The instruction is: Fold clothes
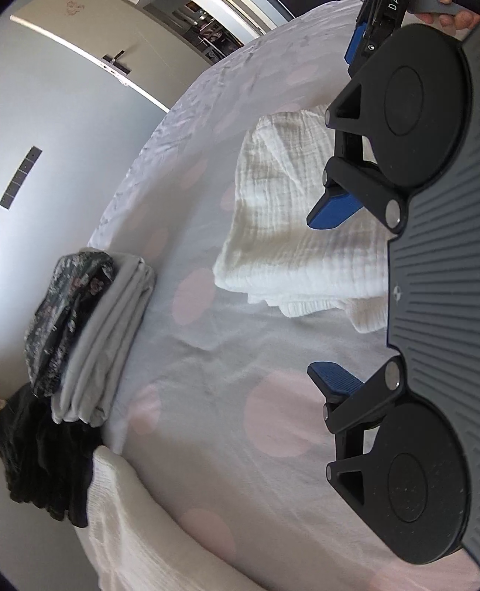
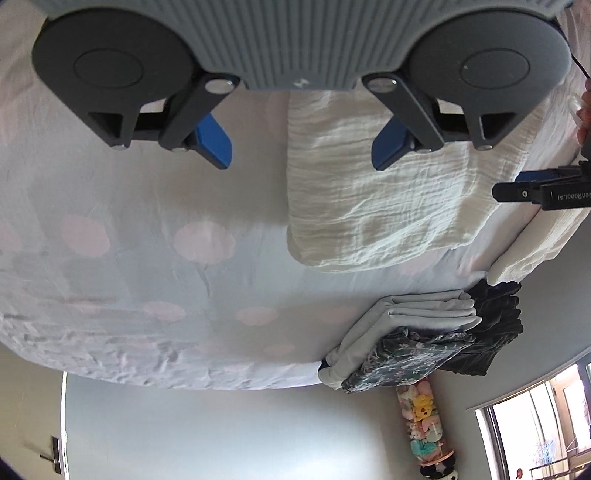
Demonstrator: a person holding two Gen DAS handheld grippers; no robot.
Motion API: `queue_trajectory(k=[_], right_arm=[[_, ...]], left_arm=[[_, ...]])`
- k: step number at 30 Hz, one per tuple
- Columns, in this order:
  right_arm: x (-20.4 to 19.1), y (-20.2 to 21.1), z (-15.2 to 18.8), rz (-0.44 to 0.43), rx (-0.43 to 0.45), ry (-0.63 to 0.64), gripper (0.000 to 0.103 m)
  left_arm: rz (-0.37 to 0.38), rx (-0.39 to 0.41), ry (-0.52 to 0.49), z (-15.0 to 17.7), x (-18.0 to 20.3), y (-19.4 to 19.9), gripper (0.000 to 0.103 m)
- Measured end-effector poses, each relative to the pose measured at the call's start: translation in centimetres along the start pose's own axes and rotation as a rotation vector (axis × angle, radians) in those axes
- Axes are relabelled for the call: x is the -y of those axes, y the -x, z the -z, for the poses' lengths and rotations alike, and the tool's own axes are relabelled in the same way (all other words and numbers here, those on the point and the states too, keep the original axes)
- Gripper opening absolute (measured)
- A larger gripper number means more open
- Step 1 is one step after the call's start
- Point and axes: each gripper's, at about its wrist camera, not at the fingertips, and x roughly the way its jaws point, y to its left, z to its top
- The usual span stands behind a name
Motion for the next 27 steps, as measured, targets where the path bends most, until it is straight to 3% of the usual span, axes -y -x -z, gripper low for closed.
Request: queue_trajectory(k=[4,13,20,24,27], right_arm=[[0.6,-1.5,0.2,-0.026,-0.036,-0.025,0.082],[2.2,-4.4,0.7,-0.089,-0.139,-0.133,0.077],[1.9,-5.6,0.6,-0.107,-0.154,-0.165,0.075],[1.1,-6.2,0.0,-0.14,-0.162,-0.174,0.046],[0.3,-6.0,-0.3,-0.131,-0.154,-0.162,0.032]], left_arm=[[0.06,-0.067,0.063,0.9,-1.1,-0.9,0.093],[0.057,-0.108,0.091,1.2,-1.2,-2.1,0.091],[0.076,-0.117,0.106,1.0,-0.6,-3.0,0.072],[0.092,-0.115,0.121,0.8,-0.5,-3.4,0.059],[0.109,-0.11,0.117,0.8,-0.4,-3.2,0.049]])
